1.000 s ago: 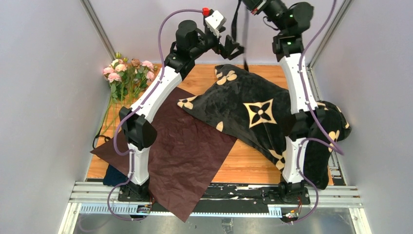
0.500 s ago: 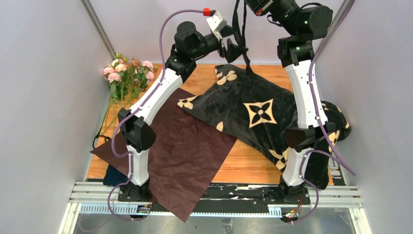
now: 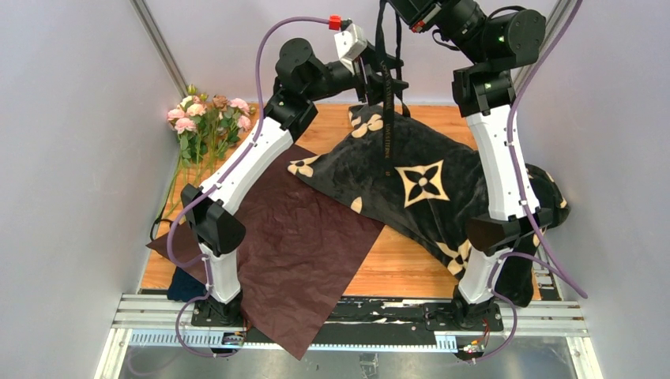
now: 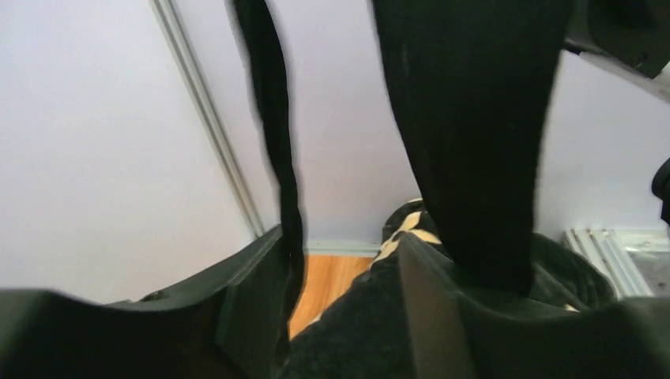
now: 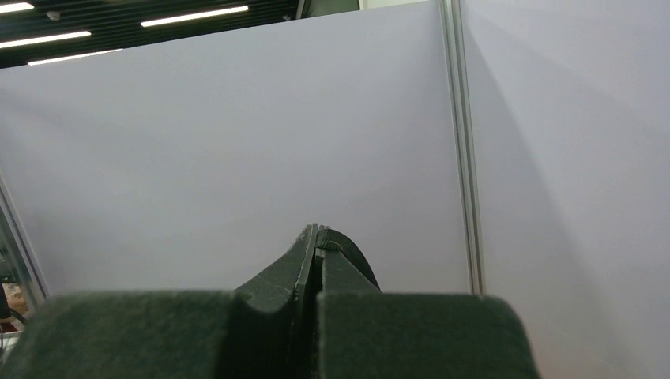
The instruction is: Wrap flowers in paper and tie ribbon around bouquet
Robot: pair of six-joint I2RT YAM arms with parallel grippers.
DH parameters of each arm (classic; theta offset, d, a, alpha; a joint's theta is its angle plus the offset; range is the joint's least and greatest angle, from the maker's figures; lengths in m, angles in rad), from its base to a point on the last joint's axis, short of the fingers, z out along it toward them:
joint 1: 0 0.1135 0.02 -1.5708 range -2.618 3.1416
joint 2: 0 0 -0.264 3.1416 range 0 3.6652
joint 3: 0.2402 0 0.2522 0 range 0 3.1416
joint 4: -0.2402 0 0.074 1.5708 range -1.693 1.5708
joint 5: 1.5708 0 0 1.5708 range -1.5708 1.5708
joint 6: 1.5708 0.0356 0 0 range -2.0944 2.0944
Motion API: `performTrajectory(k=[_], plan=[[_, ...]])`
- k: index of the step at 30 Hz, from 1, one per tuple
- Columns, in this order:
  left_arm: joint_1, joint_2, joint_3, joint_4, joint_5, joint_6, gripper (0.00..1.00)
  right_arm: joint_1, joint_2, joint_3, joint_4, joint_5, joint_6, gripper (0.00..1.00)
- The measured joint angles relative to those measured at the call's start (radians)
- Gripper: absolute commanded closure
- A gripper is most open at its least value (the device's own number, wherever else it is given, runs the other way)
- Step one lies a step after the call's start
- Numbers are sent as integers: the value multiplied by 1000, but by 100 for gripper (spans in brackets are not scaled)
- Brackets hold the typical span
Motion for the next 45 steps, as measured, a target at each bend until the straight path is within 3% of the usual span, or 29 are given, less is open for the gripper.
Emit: performTrajectory(k=[5, 6, 8, 9, 14, 16, 19, 22, 26, 31, 33, 39, 45], plan=[[-11, 0, -8, 23, -21, -8, 96, 2, -18, -5, 5, -2, -1, 100], [-12, 0, -9, 28, -31, -15, 100, 2, -18, -5, 5, -3, -1, 100], [-16, 0, -9, 45, -68, -23, 100, 1, -18, -6, -3, -6, -2, 100], [-16, 0, -9, 50, -90, -24, 100, 1, -18, -6, -12, -8, -8, 95], [9, 0, 29, 50, -298, 48, 100, -32, -44, -36, -167, -18, -119, 24], [43, 2, 100, 42, -460, 159, 100, -79, -72, -77, -274, -30, -200, 21], [124, 36, 328, 88, -690, 387, 100, -149, -116, -166, -441, -72, -341, 19], [206, 68, 534, 170, -800, 574, 100, -180, -147, -252, -569, -128, -462, 18], [268, -48, 487, 325, -853, 820, 100, -184, -196, -414, -705, -208, -618, 25], [269, -160, 444, 441, -824, 1048, 100, -144, -257, -676, -765, -215, -738, 81], [269, -193, 428, 463, -818, 1097, 100, -74, -256, -753, -785, -188, -782, 97], [269, -312, 222, 486, -780, 1155, 100, 202, -169, -892, -841, -101, -928, 100], [269, -301, 139, 476, -781, 1172, 100, 303, 26, -909, -863, 121, -1023, 100]])
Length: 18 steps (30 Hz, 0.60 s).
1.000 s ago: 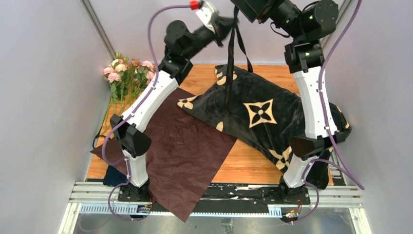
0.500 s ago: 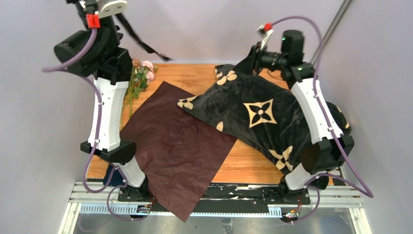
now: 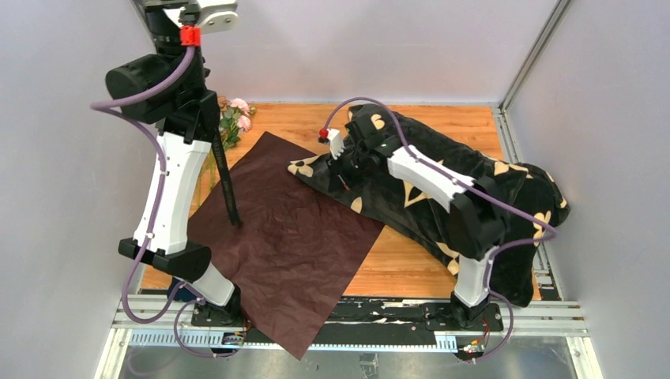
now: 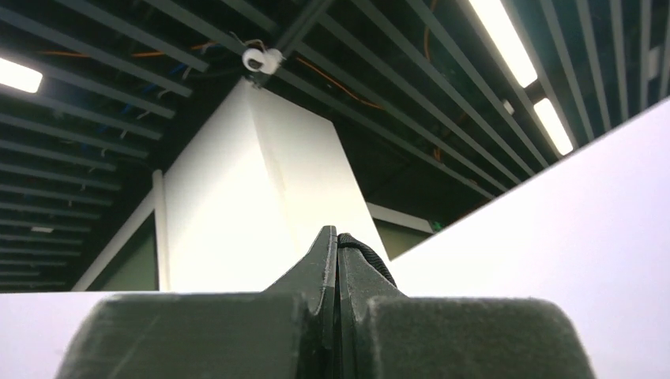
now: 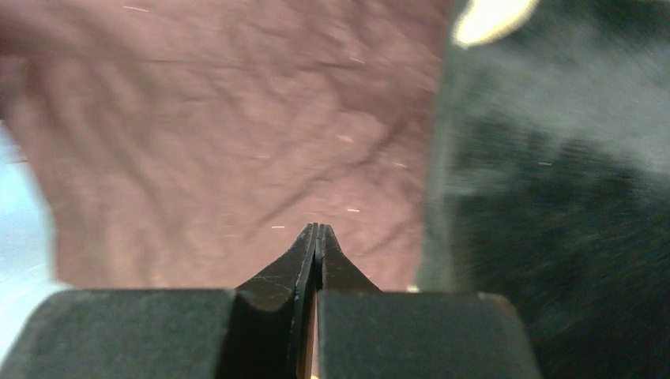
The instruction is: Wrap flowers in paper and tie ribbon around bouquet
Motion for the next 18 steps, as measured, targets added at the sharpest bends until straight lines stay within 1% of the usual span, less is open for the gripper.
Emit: performTrajectory(k=[2, 4, 6, 10, 13, 16, 18], plan=[[0, 4, -24, -5, -6, 3, 100, -4, 76, 32, 1, 124, -22, 100], [0, 0, -64, -5, -16, 5, 100, -34, 162, 83, 3, 255, -32, 100], [0, -8, -101, -6, -19, 6, 100, -86, 214, 137, 4, 308, -19, 100], [0, -31, -169, -8, -19, 5, 100, -262, 234, 218, 88, 399, 29, 100], [0, -42, -197, -6, -19, 6, 100, -425, 234, 249, 174, 489, 48, 100], [0, -43, -205, -7, -19, 6, 100, -549, 251, 285, 197, 561, 50, 100], [0, -40, -206, -7, -19, 6, 100, -615, 274, 313, 193, 647, 35, 100]])
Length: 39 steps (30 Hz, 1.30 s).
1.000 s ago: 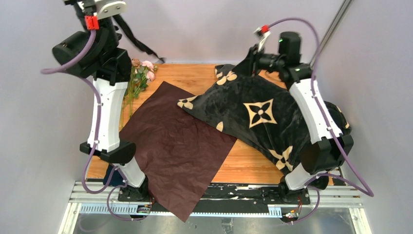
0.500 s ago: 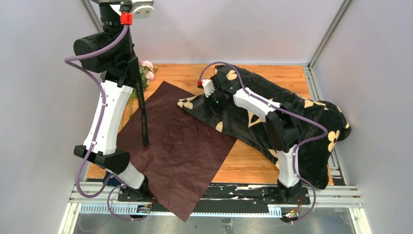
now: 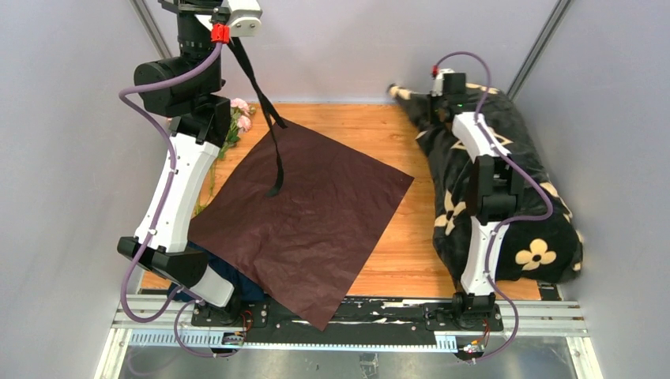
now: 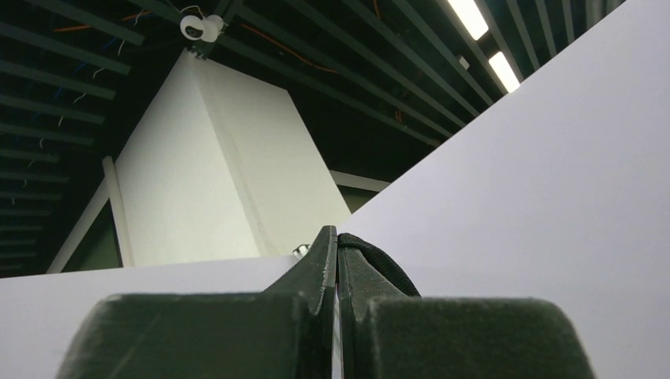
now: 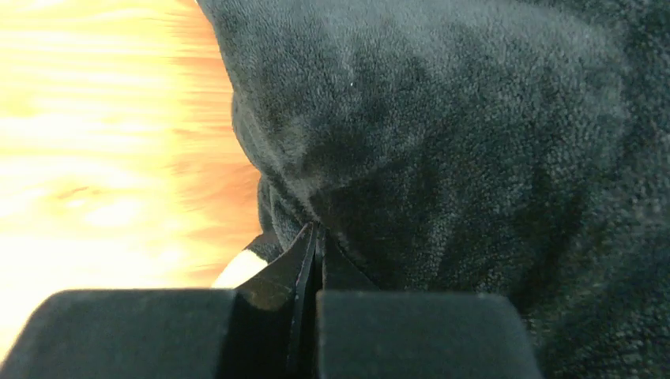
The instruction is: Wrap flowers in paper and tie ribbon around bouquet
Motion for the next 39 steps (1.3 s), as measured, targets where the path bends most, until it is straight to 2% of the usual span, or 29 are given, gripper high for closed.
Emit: performTrajectory(k=[2, 5, 7, 10, 13, 16, 19, 22, 27, 31, 34, 37, 39], plan=[[0, 3, 0, 0, 0, 0, 100, -44, 45, 67, -45, 77, -4, 100], [0, 14, 1, 1, 0, 5, 100, -83, 123, 207, -143, 104, 6, 100], [0, 29, 2, 1, -5, 18, 100, -78, 136, 259, -196, 97, 0, 100], [0, 59, 5, 0, -28, 46, 100, -28, 95, 247, -219, 59, -16, 100], [0, 103, 24, -3, -70, 93, 100, 82, -25, 91, -158, -120, -19, 100], [10, 177, 102, -13, -145, 161, 100, 298, -115, -64, -47, -348, -2, 100], [43, 236, 179, -32, -218, 198, 100, 469, -68, -74, 9, -467, 42, 100], [94, 245, 187, -50, -274, 206, 100, 544, 6, -78, 24, -491, 74, 100], [165, 196, 103, -53, -338, 206, 100, 520, 77, -168, 3, -381, 96, 100], [209, 183, 80, -51, -360, 197, 100, 463, 43, -231, -9, -265, 106, 100], [260, 220, 148, -66, -381, 182, 100, 402, -24, -327, -8, -213, 121, 100], [299, 294, 311, -121, -407, 153, 100, 299, -97, -426, -19, -177, 146, 100], [302, 291, 318, -143, -408, 121, 100, 233, -133, -474, -23, -170, 160, 100]])
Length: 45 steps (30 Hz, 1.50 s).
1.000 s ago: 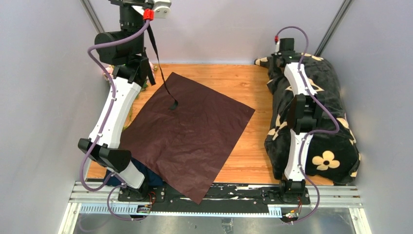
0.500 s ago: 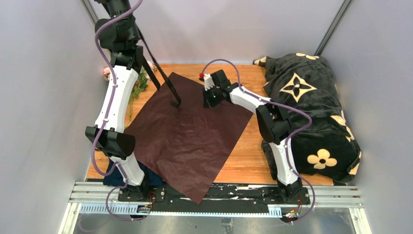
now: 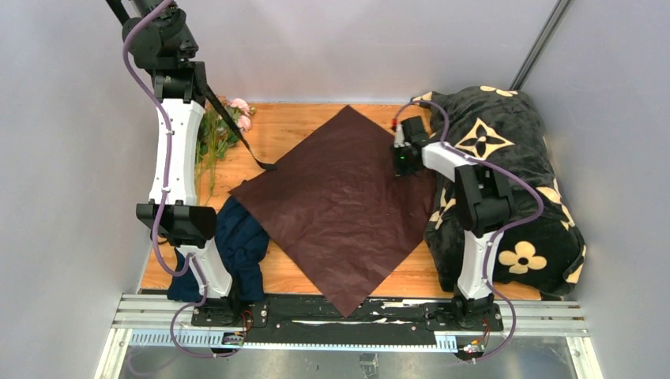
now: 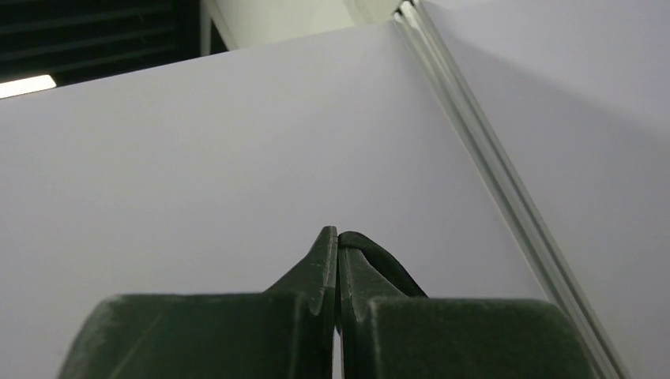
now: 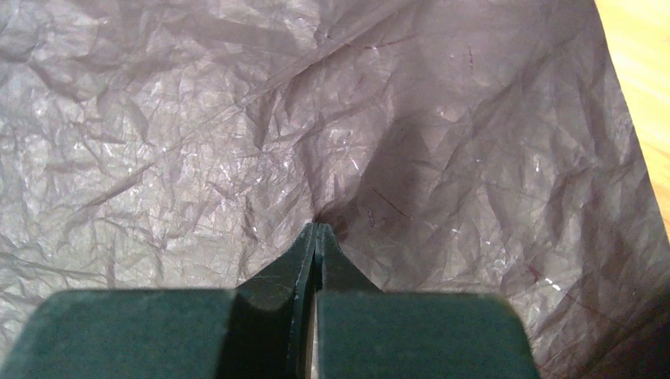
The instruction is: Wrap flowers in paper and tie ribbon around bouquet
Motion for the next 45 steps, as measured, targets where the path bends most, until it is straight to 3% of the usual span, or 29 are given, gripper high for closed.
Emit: performTrajectory(k=[5, 11, 12, 14, 15, 16, 19, 22, 26, 31, 38, 42, 45], plan=[[-11, -137, -284, -46, -23, -81, 100, -71, -34, -26, -49, 21, -11, 100], [-10, -131, -480, -187, -237, -154, 100, -52, -34, 13, -116, -12, -23, 100], [-8, -126, -521, -213, -267, -161, 96, -48, -35, 21, -123, -16, -26, 100], [-8, -124, -608, -254, -314, -167, 28, -43, -40, 34, -134, -19, -33, 100], [-9, -122, -645, -290, -336, -169, 4, -40, -42, 40, -141, -20, -37, 100], [-12, -117, -667, -329, -354, -174, 1, -37, -45, 45, -147, -21, -39, 100], [-19, -75, -638, -575, -402, -267, 0, -22, -57, 60, -171, -22, -45, 100], [-14, -9, -501, -888, -416, -425, 0, -10, -77, 74, -199, -21, -47, 100], [1, -24, -459, -1203, -326, -625, 0, -1, -111, 105, -224, -21, -50, 100], [3, -130, -587, -1413, -152, -726, 2, 7, -145, 125, -227, -40, -48, 100], [2, -156, -530, -1571, 49, -707, 3, 17, -146, 125, -242, -84, -33, 100], [0, -145, -426, -1614, 142, -687, 40, 18, -146, 125, -250, -96, -25, 100], [1, -14, -208, -1606, 137, -747, 54, 19, -147, 125, -253, -103, -13, 100]])
